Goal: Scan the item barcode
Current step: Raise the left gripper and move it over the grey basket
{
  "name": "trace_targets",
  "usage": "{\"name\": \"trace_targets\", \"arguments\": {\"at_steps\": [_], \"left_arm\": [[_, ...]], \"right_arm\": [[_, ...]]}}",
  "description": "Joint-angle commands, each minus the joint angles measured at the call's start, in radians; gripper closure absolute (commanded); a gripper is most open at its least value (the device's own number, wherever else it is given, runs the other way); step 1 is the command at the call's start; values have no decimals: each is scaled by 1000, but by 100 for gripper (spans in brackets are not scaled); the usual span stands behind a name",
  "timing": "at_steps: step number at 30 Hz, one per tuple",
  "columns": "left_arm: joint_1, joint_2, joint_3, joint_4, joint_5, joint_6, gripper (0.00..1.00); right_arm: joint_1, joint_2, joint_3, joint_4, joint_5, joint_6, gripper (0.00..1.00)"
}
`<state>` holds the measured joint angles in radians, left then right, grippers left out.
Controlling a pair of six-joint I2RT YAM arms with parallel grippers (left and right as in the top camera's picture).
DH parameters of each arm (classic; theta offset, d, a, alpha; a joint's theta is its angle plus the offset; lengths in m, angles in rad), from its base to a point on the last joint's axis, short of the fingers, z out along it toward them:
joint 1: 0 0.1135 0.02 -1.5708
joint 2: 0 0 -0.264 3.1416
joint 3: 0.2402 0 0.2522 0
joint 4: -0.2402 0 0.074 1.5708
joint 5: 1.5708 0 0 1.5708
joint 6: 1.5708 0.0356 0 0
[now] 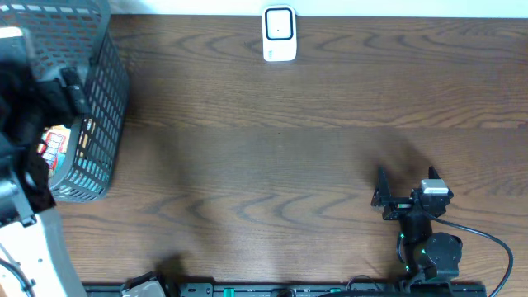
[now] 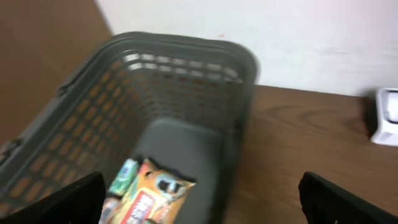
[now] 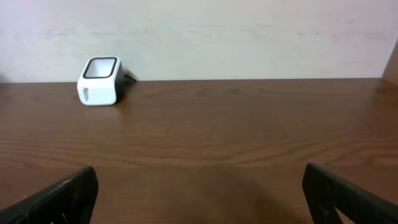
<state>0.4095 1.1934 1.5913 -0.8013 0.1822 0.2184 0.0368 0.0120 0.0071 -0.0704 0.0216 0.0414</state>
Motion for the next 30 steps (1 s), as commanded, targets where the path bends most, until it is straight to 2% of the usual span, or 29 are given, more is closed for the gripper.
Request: {"name": "trace_targets", "arguments": {"at_steps": [1,8,15,30], "left_arm": [[68,8,31,30,-4,32,2],[131,4,31,51,-24,144,2],[148,37,31,92,-245,166,2],[195,111,32,152,-247,182,2]], "right_arm": [[4,-5,-2,-4,-2,10,1],[4,-5,-2,-4,-2,10,1],[4,-5,-2,-4,-2,10,1],[4,-5,-2,-4,-2,10,1]]}}
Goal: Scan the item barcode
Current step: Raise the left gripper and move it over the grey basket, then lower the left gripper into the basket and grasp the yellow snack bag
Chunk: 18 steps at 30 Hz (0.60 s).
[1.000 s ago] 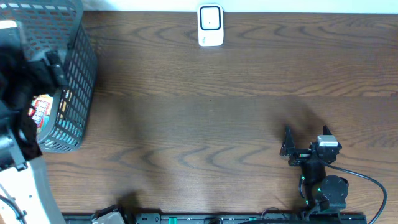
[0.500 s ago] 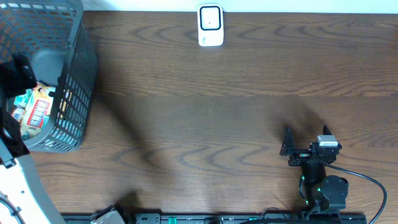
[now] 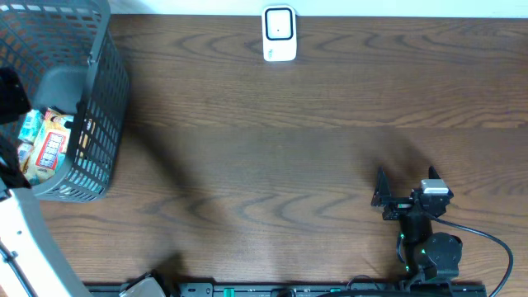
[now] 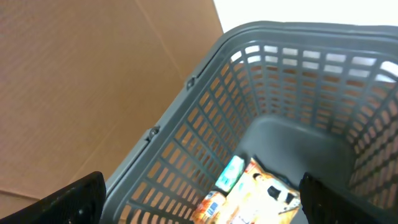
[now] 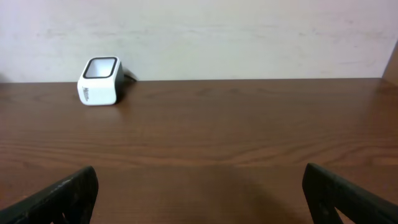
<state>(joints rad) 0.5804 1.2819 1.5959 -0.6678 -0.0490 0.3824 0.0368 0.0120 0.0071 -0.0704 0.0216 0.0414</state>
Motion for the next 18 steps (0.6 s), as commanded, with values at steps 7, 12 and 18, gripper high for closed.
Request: {"name": "trace_targets", "arguments": {"at_steps": [7,12,18], "left_arm": [[63,77,27,47,-16,81,2],[84,142,27,35,-15,81,2],[84,222,27,-26,-12,81,2]], "right_arm": [[4,-5,-2,-4,-2,10,1],[4,-5,-2,-4,-2,10,1],[4,-5,-2,-4,-2,10,1]]}}
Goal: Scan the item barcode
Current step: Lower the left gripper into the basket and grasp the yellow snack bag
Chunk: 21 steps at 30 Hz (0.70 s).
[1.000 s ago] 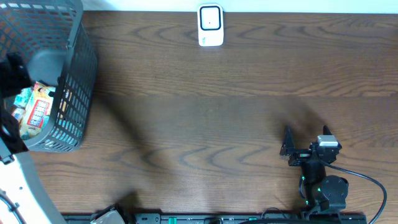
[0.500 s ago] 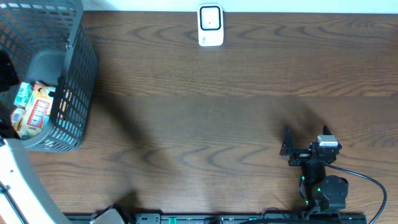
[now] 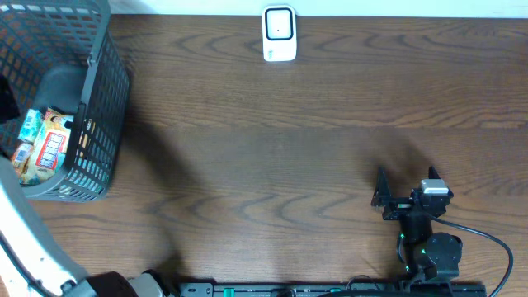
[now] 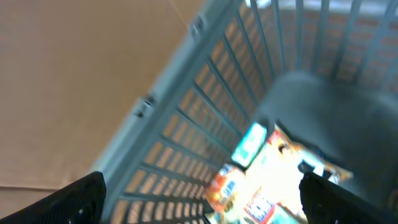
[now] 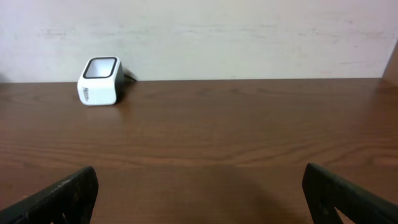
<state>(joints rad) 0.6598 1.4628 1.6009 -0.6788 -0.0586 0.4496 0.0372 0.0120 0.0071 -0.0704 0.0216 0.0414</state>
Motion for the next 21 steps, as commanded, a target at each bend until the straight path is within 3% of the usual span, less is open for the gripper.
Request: {"name": "trace_targets", "arguments": {"at_steps": [1,18,21], "left_arm": [[5,51,22,-16,-2,14,2],[5,73,17,-69,2,-51,2],[5,73,16,-101,63,-70,2]], "right_arm": [[4,-5,-2,-4,-2,10,1],[4,-5,-2,-4,-2,10,1],[4,-5,-2,-4,-2,10,1]]}}
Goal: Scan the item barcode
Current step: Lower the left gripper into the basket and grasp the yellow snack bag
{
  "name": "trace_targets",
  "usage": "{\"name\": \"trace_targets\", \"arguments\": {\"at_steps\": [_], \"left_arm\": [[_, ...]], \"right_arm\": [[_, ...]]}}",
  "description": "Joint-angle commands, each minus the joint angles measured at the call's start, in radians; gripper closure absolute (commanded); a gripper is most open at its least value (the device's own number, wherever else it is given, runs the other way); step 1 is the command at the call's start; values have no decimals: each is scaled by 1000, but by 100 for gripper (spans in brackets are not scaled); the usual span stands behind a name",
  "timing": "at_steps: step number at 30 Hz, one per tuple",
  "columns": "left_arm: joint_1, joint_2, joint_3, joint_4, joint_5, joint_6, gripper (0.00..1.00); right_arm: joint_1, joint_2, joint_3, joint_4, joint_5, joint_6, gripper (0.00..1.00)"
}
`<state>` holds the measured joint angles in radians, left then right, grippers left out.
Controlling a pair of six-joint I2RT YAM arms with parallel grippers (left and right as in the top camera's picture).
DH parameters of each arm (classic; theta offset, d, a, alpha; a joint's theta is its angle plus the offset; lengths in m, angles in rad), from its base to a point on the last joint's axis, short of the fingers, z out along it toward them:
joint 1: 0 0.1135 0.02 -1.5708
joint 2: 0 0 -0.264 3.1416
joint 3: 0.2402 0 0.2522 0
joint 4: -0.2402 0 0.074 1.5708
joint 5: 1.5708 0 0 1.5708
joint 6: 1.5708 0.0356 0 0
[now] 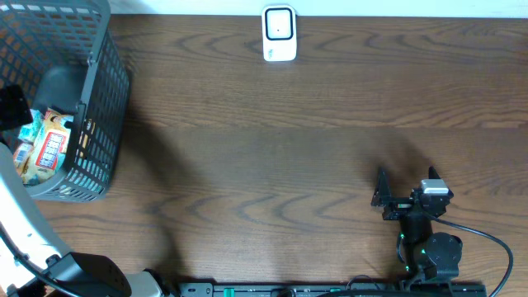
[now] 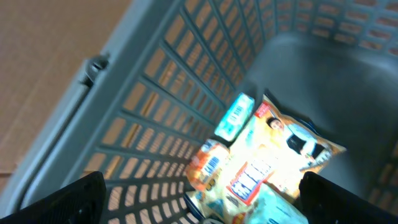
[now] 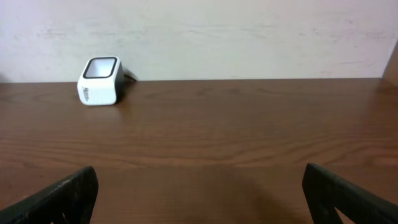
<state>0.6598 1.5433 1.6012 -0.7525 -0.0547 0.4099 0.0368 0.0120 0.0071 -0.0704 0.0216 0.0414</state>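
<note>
A grey mesh basket (image 1: 103,91) stands at the table's far left. Inside it lie several snack packets: a yellow-orange one (image 2: 273,155), a small teal one (image 2: 235,117) and an orange one (image 2: 208,168). My left gripper (image 2: 202,205) hangs open over the basket, above the packets, with nothing between its fingers. The white barcode scanner (image 1: 279,33) sits at the far edge of the table, also seen in the right wrist view (image 3: 99,81). My right gripper (image 1: 404,196) rests open and empty at the front right.
Brown cardboard (image 2: 50,56) lies outside the basket's left wall. A pale wall (image 3: 249,37) runs behind the table's far edge. Bare wooden tabletop (image 1: 272,165) stretches between the basket and my right arm.
My left gripper has come lower into the basket; the packets look larger and more central in the left wrist view. The right arm has not moved.
My left gripper first hung open above the basket's table-side, with the scanner in sight. Then it was over the basket's outer rim, looking down inside. After that it was closer to the packets, and now it is just above them. The right arm stayed still.
</note>
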Motion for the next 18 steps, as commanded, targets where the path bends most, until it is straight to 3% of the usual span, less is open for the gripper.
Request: {"name": "trace_targets", "arguments": {"at_steps": [1,18], "left_arm": [[5,-8,13,-28,77,-30,3],[5,0,5,10,89,0,2]], "right_arm": [[4,-5,-2,-4,-2,10,1],[4,-5,-2,-4,-2,10,1]]}}
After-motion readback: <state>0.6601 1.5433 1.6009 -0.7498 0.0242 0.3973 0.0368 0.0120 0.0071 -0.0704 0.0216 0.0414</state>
